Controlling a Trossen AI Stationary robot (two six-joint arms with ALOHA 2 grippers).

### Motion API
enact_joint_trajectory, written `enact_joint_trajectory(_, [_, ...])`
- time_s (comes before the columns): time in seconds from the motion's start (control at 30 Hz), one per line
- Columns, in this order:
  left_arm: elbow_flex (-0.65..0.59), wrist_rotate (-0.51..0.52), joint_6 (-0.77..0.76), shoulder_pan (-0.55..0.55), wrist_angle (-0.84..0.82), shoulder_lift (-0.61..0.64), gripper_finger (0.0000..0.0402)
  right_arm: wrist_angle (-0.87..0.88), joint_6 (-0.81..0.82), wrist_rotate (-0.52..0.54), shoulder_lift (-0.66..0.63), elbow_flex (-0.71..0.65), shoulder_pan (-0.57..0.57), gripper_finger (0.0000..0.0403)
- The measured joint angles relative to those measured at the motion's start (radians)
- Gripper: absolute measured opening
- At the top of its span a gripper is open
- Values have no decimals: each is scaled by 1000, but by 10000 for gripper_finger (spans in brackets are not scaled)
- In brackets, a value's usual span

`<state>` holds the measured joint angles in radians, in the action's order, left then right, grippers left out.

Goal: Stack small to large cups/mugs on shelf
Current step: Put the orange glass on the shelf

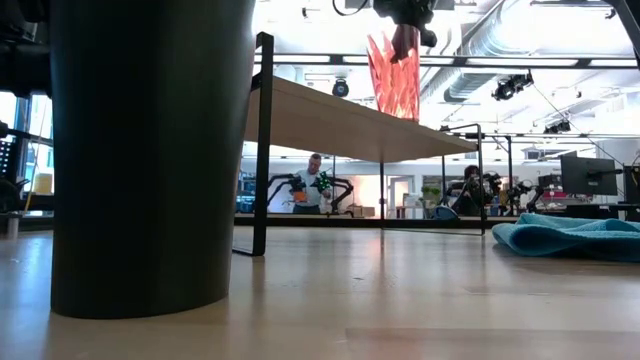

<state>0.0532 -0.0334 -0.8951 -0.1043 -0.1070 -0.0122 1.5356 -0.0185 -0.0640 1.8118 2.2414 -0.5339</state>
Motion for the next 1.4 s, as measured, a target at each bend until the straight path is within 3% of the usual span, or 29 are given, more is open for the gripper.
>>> enact_joint_trajectory(0.93, [0, 0, 0, 0, 0, 0, 156, -30, 19, -20, 1, 0, 25, 0])
enact_joint_trajectory(1.4, [0, 0, 0, 0, 0, 0, 156, -12, 65, 39, 1, 0, -9, 0])
